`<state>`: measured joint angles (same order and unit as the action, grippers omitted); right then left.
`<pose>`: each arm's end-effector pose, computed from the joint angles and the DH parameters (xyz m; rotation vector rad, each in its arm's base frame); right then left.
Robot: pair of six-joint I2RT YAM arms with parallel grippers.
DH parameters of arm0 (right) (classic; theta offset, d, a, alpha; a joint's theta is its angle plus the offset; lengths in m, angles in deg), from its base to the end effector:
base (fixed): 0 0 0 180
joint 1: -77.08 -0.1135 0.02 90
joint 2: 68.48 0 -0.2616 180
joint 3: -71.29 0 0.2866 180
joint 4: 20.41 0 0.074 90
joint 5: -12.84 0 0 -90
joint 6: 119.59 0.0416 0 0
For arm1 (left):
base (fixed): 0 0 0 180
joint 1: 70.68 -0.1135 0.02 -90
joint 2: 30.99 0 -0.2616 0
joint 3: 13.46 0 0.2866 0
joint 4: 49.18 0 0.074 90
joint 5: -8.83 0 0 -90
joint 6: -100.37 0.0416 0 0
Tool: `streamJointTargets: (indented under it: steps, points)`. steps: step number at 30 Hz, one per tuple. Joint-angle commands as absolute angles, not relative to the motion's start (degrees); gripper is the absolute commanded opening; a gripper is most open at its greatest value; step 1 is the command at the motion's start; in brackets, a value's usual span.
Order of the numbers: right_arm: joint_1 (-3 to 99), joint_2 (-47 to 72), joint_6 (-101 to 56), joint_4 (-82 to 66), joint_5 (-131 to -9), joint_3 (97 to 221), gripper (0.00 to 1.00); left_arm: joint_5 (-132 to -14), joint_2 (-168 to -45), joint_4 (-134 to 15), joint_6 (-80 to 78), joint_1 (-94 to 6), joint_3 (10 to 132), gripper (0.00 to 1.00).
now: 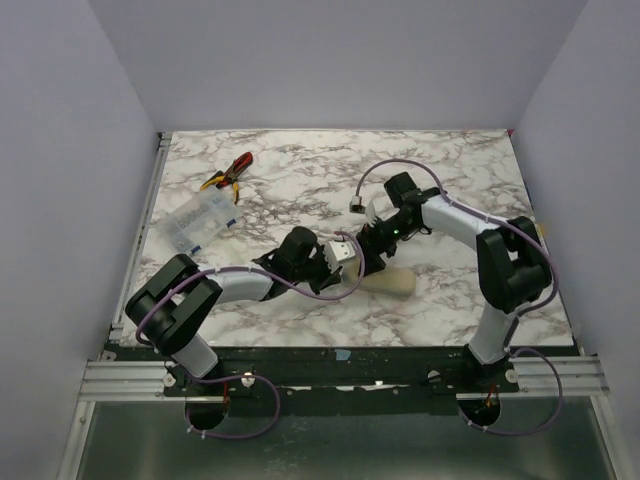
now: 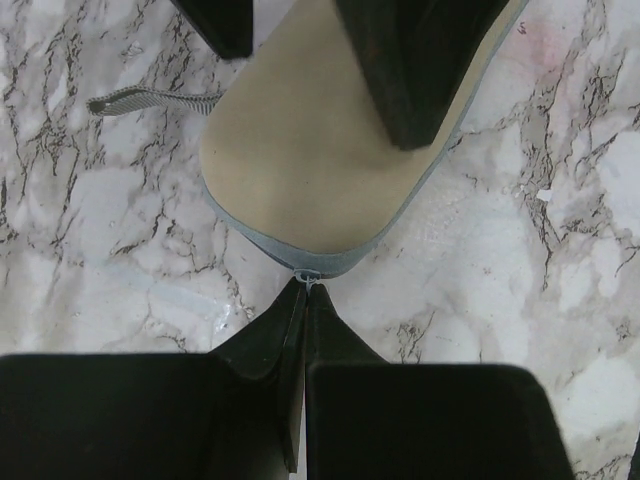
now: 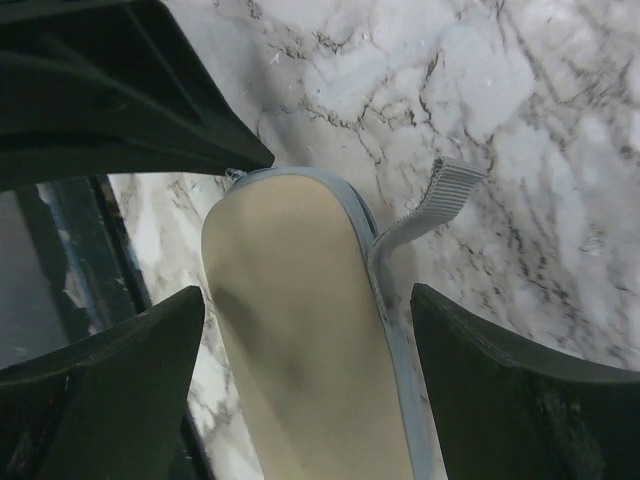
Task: Open the umbrella
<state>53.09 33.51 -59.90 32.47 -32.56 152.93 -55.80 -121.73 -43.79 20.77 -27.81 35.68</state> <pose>0.3289 0.1783 0.1705 -1.3374 2.2606 1.0523 0.2281 -0.2360 0.1189 1.2292 1.8821 -0.7994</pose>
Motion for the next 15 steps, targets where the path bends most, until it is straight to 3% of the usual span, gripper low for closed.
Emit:
streamJointTargets:
  steps: [1,4,8,15]
  points:
    - [53.4,39.49,-48.65,35.45,-26.77,155.85,0.86,-54.57,-122.48,-41.93,22.77,-27.97,37.51,0.0]
    - [53.39,40.52,-46.13,31.5,-26.29,154.71,0.81,-54.54,-122.27,-42.27,23.27,-27.97,37.62,0.0]
    - [53.43,41.9,-42.13,27.21,-27.45,152.65,0.61,-54.63,-122.07,-42.66,23.88,-27.97,37.74,0.0]
    - [54.43,42.0,-37.51,21.53,-27.54,149.2,0.38,-53.5,-120.73,-44.77,24.12,-27.01,36.77,0.0]
